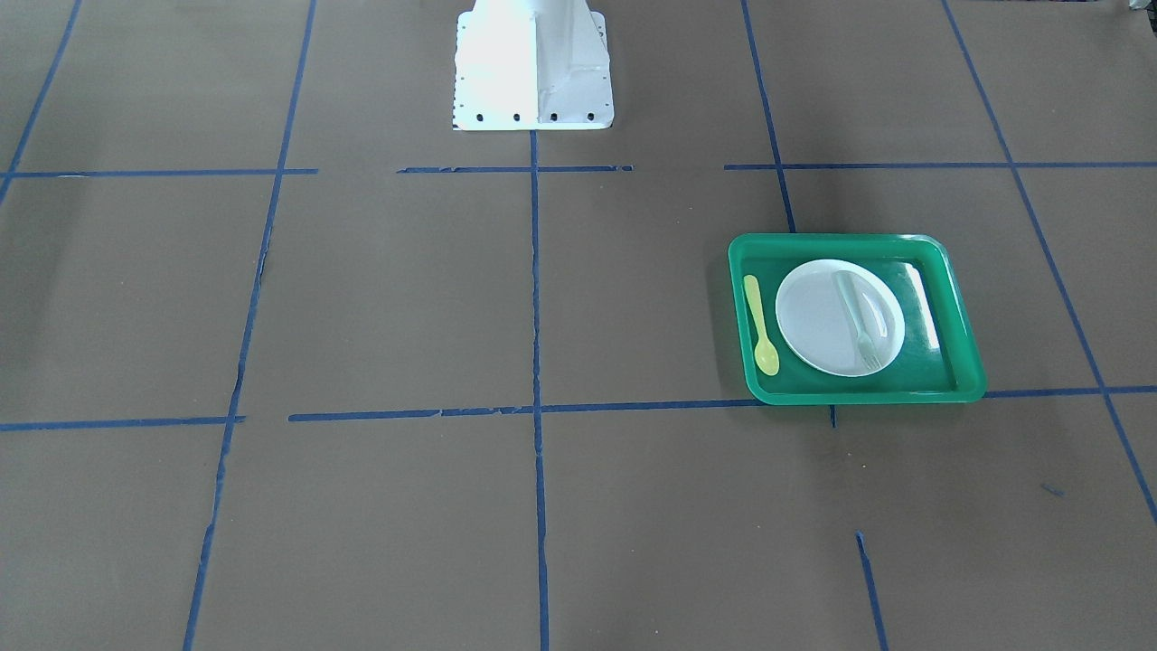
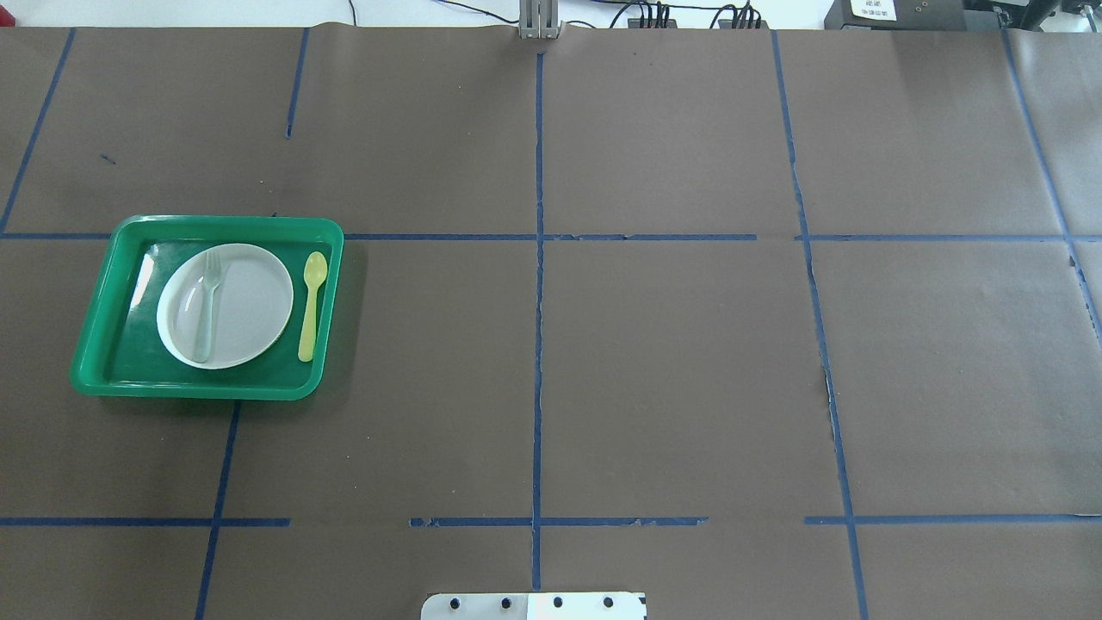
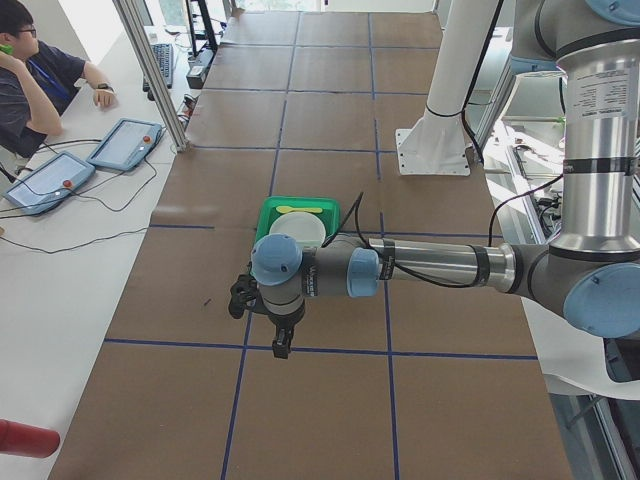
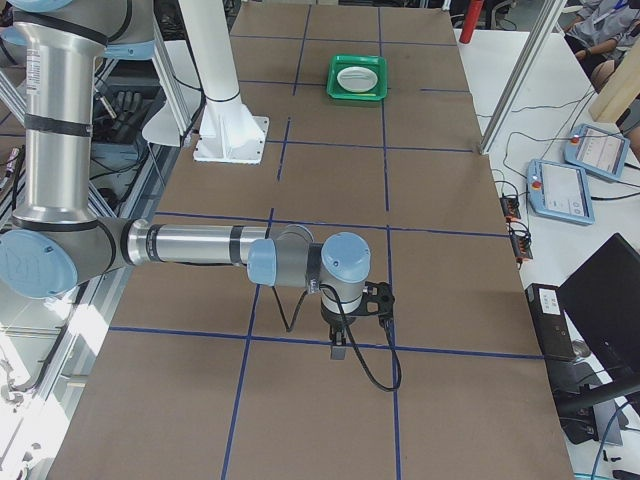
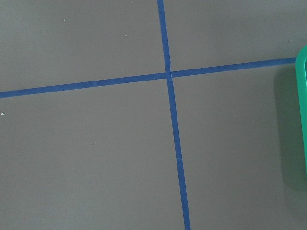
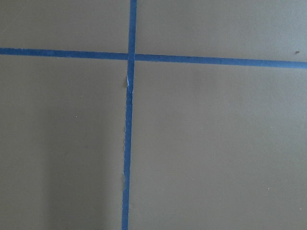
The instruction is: Place fork
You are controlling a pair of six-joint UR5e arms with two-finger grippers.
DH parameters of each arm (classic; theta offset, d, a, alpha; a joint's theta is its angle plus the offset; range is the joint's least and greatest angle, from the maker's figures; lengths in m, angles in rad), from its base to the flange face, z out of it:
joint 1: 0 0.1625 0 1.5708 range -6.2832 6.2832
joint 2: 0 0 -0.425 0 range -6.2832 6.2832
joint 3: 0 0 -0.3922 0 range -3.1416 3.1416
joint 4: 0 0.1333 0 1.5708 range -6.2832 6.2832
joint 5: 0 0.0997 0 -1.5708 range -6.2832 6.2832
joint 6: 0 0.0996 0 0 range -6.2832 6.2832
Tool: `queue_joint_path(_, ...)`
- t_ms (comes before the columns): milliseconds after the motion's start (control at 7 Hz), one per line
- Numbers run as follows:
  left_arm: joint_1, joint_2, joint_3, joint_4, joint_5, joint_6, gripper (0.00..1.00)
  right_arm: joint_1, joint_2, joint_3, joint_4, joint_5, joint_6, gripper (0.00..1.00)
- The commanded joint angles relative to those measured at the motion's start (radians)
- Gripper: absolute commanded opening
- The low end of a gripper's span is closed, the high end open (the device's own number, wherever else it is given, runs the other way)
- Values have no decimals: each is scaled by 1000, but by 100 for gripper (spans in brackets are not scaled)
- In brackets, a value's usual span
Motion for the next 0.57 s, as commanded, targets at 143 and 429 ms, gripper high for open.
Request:
queue_joint_path(143,0,-17,5,-3,6,-9,100,0,0,0,0,0,1,100)
queue_joint_path(429,9,-52,-67,-5,6,-112,100,0,0,0,0,0,-1,100)
